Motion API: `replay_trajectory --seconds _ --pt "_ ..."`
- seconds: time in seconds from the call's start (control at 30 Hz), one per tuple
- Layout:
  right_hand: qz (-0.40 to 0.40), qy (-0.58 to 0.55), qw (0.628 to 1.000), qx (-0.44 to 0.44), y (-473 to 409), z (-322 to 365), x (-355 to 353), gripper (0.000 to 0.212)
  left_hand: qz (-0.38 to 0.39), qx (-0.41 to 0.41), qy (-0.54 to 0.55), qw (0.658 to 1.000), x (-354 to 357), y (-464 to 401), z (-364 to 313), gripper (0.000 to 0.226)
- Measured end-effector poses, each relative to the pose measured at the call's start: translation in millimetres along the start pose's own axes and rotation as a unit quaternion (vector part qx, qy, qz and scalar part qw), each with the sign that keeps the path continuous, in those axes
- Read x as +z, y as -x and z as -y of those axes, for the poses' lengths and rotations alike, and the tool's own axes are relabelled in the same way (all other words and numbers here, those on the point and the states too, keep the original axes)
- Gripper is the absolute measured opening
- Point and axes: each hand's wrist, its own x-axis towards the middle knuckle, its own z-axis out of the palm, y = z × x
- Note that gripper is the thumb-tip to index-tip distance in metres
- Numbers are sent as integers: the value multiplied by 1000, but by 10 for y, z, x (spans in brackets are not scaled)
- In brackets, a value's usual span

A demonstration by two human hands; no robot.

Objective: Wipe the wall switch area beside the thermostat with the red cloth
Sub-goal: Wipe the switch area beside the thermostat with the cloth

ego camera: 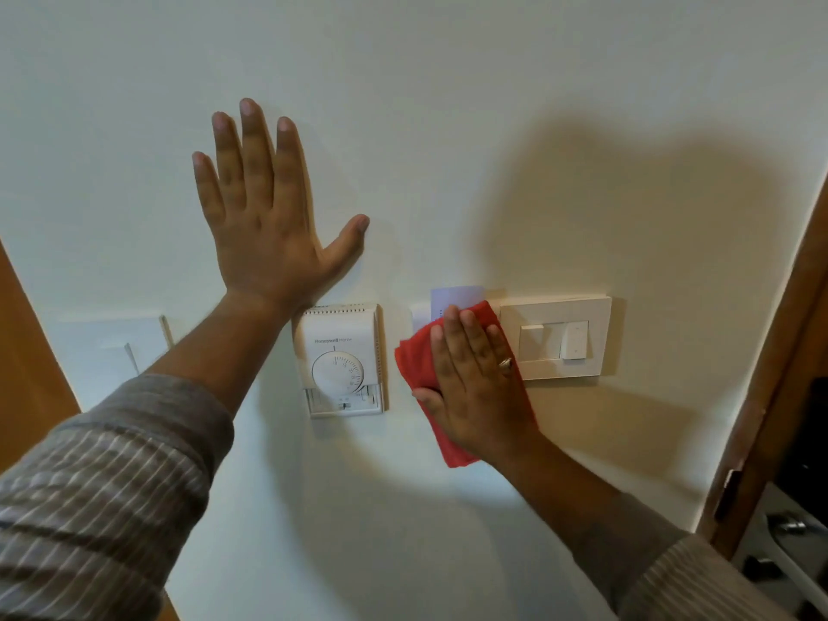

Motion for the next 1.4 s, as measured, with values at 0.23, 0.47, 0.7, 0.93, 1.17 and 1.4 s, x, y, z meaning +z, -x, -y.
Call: replay_trajectory --seconds 0.23,0.47,0.7,0.93,1.17,1.4 --pt "-13 23 993 -118 77 -166 -11 70 0 0 6 1000 -25 -4 -1 102" --pt "-1 -8 1000 10 3 7 -6 73 4 -2 1 1000 -5 -8 -18 103" --pt "-10 -8 998 -64 139 -197 -81 58 14 -2 8 1000 -50 1 -13 102" --pt "40 2 999 27 -42 230 -76 61 17 -3 12 1000 -32 -4 -2 102" --pt "-46 -206 967 145 -87 124 -368 34 23 0 22 1000 -44 14 1 101" --pt "-12 -239 863 446 -142 131 -601 47 33 -3 21 999 -57 9 1 101"
